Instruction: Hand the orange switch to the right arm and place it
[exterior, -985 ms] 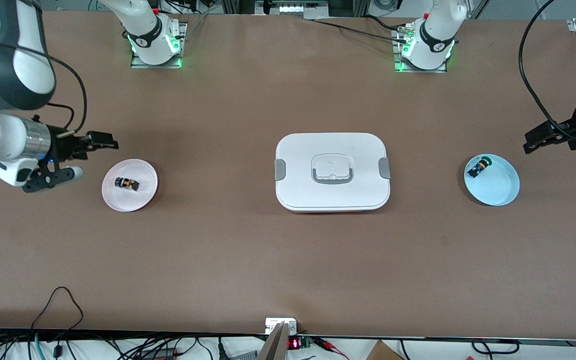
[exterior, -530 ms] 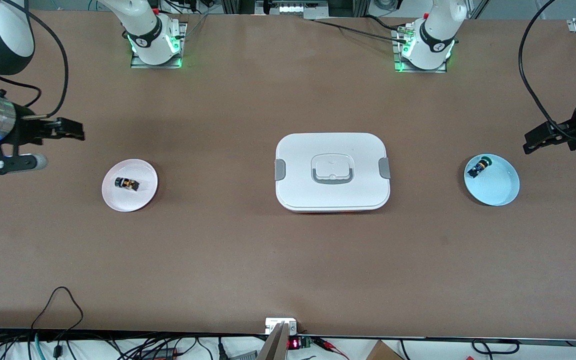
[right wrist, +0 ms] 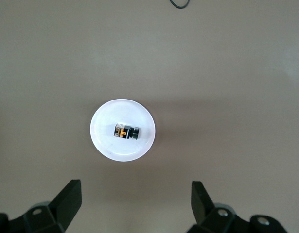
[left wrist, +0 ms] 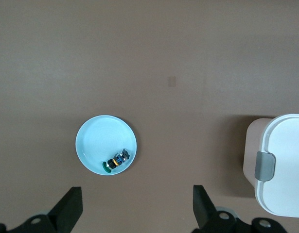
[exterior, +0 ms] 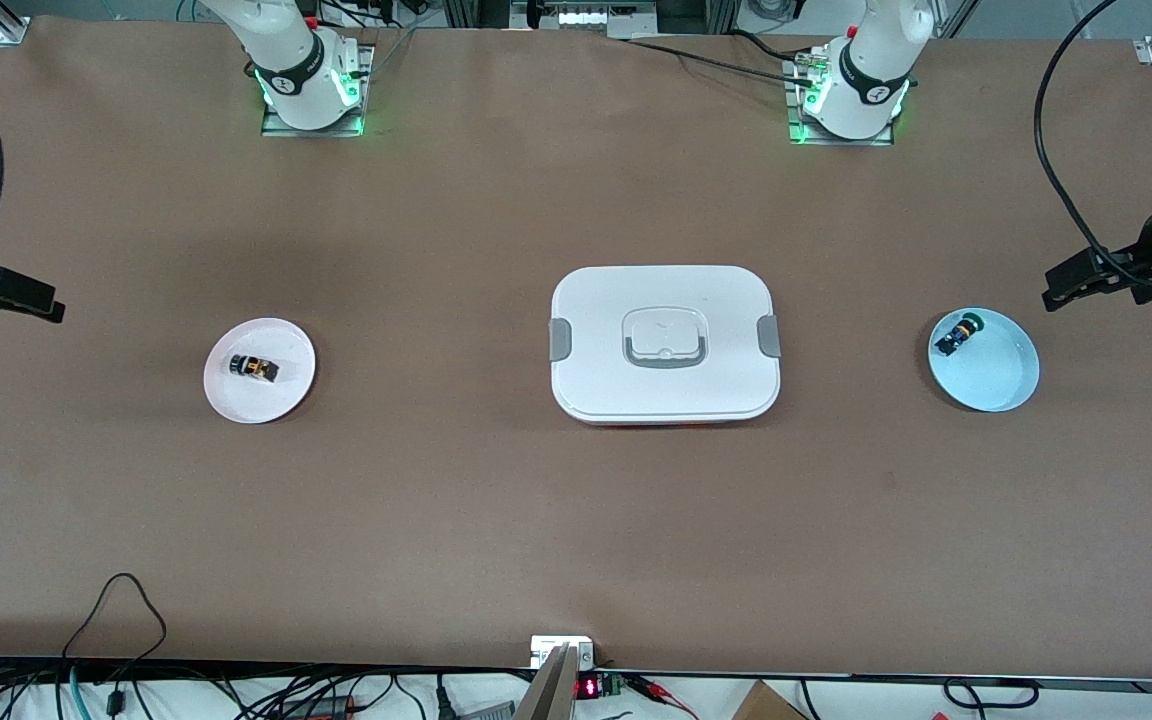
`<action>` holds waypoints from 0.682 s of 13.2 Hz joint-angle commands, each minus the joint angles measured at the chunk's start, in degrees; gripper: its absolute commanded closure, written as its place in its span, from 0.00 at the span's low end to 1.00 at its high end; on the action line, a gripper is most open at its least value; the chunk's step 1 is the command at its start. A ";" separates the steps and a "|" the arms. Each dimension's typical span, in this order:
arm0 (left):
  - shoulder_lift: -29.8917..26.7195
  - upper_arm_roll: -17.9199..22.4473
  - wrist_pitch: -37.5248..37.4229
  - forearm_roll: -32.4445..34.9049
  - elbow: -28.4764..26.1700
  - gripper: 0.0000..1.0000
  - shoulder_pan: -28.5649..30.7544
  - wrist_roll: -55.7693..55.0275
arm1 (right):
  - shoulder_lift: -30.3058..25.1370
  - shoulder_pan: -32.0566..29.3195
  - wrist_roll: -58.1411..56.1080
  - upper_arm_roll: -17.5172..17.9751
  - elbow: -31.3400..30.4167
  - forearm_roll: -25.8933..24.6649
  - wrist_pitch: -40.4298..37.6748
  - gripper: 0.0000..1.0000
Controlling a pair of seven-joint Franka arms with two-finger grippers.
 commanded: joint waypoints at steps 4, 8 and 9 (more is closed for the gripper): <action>0.61 -0.17 -0.78 0.98 1.72 0.00 -0.09 0.10 | -7.89 -0.80 3.49 1.72 -14.36 0.24 7.77 0.00; 0.52 -0.17 -0.87 0.98 1.72 0.00 -0.01 0.10 | -10.63 -0.80 3.23 1.72 -17.31 0.59 7.90 0.00; 0.52 -0.17 -0.87 0.98 1.72 0.00 -0.01 0.10 | -11.16 -0.80 2.79 1.72 -17.05 0.59 6.85 0.00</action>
